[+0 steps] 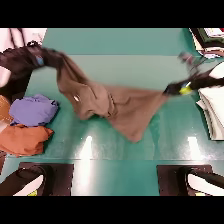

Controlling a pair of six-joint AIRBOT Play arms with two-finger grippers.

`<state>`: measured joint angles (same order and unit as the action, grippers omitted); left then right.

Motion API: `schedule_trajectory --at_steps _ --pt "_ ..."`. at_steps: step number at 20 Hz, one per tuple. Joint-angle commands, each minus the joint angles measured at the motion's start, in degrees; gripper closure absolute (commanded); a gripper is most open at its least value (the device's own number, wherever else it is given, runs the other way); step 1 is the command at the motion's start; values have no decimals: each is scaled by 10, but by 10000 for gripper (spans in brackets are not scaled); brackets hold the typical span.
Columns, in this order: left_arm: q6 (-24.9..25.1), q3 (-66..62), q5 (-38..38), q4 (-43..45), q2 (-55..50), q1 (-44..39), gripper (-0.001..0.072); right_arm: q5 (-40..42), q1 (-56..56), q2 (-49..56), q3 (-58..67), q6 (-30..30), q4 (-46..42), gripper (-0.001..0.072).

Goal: Fold the shirts.

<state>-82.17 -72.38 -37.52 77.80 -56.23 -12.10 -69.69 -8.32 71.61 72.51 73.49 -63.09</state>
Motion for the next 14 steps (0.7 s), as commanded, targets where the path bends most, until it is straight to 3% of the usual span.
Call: schedule_trajectory --at_steps 1,6,14 --pt "1 -167 -70 19 16 0 672 18 43 -60 164 -1 0 700" --pt "1 -370 -145 18 50 0 672 36 104 -144 329 -1 -1 700" --pt "-3 -531 -134 -22 67 0 673 27 227 -213 449 -1 0 699"
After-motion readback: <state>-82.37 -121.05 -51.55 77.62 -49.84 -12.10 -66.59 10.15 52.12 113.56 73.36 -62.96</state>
